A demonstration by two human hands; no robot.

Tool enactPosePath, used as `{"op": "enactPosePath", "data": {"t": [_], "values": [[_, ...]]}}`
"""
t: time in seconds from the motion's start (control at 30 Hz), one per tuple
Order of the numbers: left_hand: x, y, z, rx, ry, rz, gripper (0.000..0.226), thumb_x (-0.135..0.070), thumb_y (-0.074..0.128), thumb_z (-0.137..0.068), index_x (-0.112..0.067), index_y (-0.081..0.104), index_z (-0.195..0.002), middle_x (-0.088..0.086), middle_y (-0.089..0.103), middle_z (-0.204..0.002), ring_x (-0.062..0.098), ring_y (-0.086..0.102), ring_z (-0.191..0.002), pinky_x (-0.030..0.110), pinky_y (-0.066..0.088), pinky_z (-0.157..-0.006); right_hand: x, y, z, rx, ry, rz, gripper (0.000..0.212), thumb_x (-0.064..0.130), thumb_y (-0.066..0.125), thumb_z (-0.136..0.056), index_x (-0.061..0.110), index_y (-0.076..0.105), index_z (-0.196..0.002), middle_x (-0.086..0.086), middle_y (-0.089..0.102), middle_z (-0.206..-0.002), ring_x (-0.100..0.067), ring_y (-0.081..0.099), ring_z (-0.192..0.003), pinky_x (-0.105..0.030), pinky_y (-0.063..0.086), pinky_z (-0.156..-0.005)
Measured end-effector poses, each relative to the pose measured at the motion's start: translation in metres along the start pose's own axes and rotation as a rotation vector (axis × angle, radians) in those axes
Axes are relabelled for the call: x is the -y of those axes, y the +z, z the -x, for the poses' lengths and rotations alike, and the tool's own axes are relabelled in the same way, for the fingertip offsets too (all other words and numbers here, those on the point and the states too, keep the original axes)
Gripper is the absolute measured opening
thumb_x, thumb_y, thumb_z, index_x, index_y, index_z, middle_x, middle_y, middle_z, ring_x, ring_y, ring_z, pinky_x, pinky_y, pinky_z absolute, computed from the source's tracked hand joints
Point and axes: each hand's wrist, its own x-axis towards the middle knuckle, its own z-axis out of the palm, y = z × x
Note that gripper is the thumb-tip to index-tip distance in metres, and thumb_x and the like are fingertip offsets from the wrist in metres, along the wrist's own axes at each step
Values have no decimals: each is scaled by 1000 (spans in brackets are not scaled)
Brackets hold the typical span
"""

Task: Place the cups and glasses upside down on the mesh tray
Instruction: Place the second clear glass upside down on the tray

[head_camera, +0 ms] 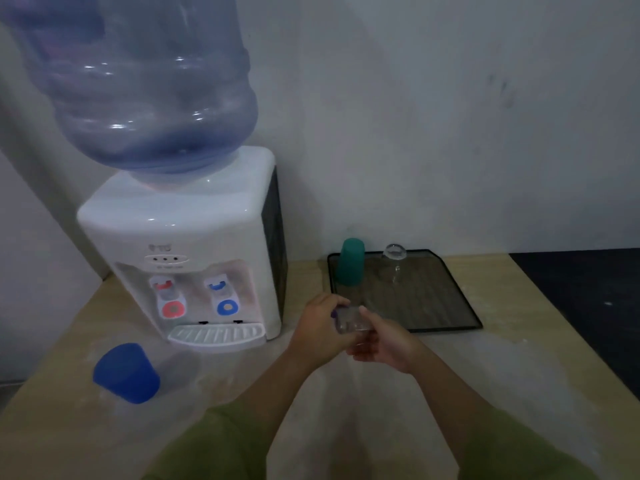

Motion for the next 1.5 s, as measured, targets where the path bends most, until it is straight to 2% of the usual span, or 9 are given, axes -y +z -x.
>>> {"op": "enactPosePath", "data": {"t": [0.1,0.23,0.37,0.5,0.67,0.77,1.2,1.33,1.5], "values": [[-13,29,-41,55,55,29,54,-43,78,-64,-25,58,-111,-9,54,-104,1,46,-93,6,36,-74,21,-51,-24,12,10,-66,39,45,55,-90,11,66,-106,-15,70,-99,-27,69,-83,-36,58,-68],[-9,42,-45,196,104,98,61,-44,78,-64,-29,53,-117,-9,49,-114,0,45,-102,9,37,-85,18,-69,-32,12,-21,-123,42,38,63,-86,7,66,-114,-16,70,-112,-27,68,-93,-36,58,-69],[-3,63,-71,313,48,79,77,-55,75,-67,-28,43,-132,-9,41,-131,2,41,-119,2,30,-94,37,-105,-56,-139,-59,13,45,31,68,-84,-1,63,-115,-22,71,-110,-31,70,-94,-41,61,-72],[15,84,-79,361,-176,-153,85,-53,63,-81,-23,21,-148,2,12,-159,24,9,-147,36,19,-119,47,-127,-79,-426,-116,476,48,34,71,-81,3,61,-117,-9,67,-103,-21,65,-88,-30,52,-73],[35,96,-77,493,-315,-337,88,-49,52,-90,-12,0,-151,11,-12,-160,26,-14,-147,49,7,-121,52,-139,-99,-553,-252,707,70,21,82,-71,3,47,-130,-14,37,-131,-25,56,-102,-30,48,-95],[43,98,-77,522,-342,-351,90,-51,50,-90,-9,-2,-150,11,-13,-160,25,-14,-148,49,6,-121,54,-139,-109,-557,-274,779,71,18,83,-69,4,46,-129,-16,33,-132,-32,54,-114,-43,46,-106],[54,99,-73,472,-330,-319,90,-52,52,-88,-9,4,-151,7,-11,-161,21,-10,-148,44,6,-123,53,-126,-117,-568,-313,936,76,17,84,-67,7,43,-131,-17,34,-135,-33,46,-122,-40,44,-106],[63,99,-61,380,-301,-266,79,-44,53,-90,-14,13,-151,4,3,-162,20,4,-148,40,14,-122,54,-116,-110,-623,-319,1039,78,29,80,-72,8,38,-134,-20,33,-137,-37,35,-128,-44,39,-105],[84,71,-23,270,-280,-239,65,-41,52,-90,-22,26,-147,1,18,-159,18,21,-144,29,15,-118,40,-68,-91,-667,-481,1194,63,35,68,-80,9,45,-132,-18,42,-135,-33,37,-126,-44,36,-107]]}}
